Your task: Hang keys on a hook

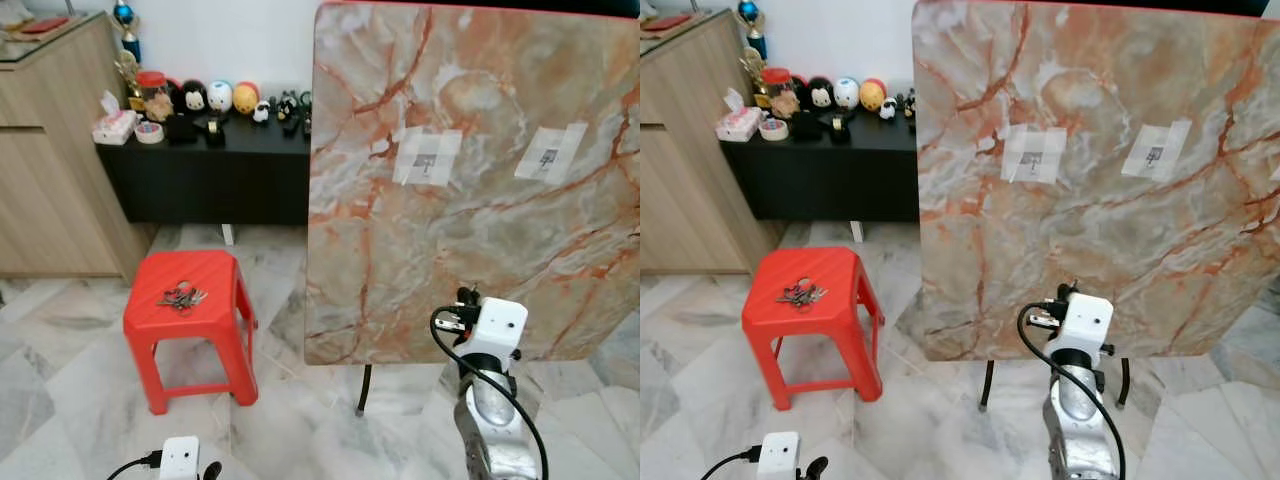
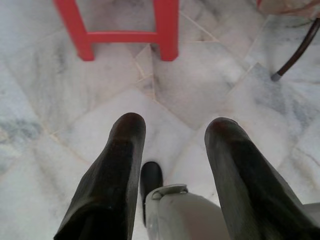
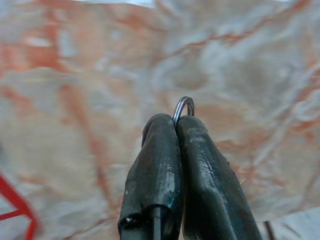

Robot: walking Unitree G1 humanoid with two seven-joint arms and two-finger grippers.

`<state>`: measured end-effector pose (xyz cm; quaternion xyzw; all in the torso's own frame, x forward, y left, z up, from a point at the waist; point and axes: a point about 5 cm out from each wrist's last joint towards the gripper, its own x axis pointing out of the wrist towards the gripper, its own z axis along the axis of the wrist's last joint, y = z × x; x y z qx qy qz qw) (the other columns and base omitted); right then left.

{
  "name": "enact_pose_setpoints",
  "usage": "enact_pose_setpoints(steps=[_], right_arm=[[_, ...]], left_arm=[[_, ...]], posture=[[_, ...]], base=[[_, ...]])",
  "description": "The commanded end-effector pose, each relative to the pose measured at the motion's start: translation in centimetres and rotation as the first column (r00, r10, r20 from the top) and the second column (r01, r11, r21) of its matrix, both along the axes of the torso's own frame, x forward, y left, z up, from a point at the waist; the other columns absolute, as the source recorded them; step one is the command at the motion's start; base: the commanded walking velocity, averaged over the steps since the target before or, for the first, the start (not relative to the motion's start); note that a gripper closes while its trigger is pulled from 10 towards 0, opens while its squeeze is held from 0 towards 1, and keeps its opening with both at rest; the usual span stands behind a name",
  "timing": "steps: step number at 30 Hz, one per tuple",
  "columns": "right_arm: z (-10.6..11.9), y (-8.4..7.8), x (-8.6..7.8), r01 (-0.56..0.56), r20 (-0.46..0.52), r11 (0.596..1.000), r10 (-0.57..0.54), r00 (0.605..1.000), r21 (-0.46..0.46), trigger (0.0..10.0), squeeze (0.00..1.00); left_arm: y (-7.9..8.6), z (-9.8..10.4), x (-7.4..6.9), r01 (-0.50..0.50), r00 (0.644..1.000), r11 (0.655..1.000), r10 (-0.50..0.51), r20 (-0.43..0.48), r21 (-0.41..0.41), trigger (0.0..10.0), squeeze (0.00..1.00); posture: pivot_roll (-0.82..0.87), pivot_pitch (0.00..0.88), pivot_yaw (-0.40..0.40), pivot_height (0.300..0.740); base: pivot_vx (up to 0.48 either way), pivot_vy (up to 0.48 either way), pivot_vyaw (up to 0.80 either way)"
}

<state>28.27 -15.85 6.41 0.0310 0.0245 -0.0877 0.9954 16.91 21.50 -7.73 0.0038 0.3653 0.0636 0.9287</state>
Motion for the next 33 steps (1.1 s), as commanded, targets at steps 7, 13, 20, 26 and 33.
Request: enact_pose_setpoints(steps=[7,13,20,26,33], right_arm=[[0.26,-0.07,0.17,-0.002,0.016,1.0,0.002,1.0,0.002,10.0,0.0],[0.29,0.12,0.25,-0.019,0.015,1.0,0.019,1.0,0.0,10.0,0.0],[0.26,0.23,0.27,-0.031,0.014,1.0,0.031,0.999,-0.004,10.0,0.0],[0.23,0.46,0.26,-0.043,0.014,0.999,0.043,0.999,-0.005,10.0,0.0],[0.21,0.61,0.23,-0.052,0.014,0.999,0.052,0.999,-0.003,10.0,0.0]], left_arm=[[0.38,-0.27,-0.52,-0.013,0.999,1.0,0.013,-0.034,0.011,10.0,0.0],[0.72,-0.23,-0.64,-0.034,0.999,0.999,0.034,-0.029,0.003,10.0,0.0],[0.62,-0.29,-0.71,-0.037,0.999,0.999,0.037,-0.032,-0.003,10.0,0.0],[0.37,-0.32,-0.67,-0.031,0.999,0.999,0.031,-0.032,-0.008,10.0,0.0],[0.35,-0.34,-0.7,-0.022,0.999,1.0,0.022,-0.033,-0.008,10.0,0.0]], posture=[[0.03,0.0,-0.078,0.74],[0.04,0.0,-0.079,0.74],[0.04,0.0,-0.08,0.74],[0.03,0.0,-0.078,0.74],[0.04,0.0,-0.078,0.74]], base=[[0.0,0.0,0.0],[0.0,0.0,0.0],[0.19,0.0,0.0],[0.295,0.0,0.0],[0.302,0.0,0.0]])
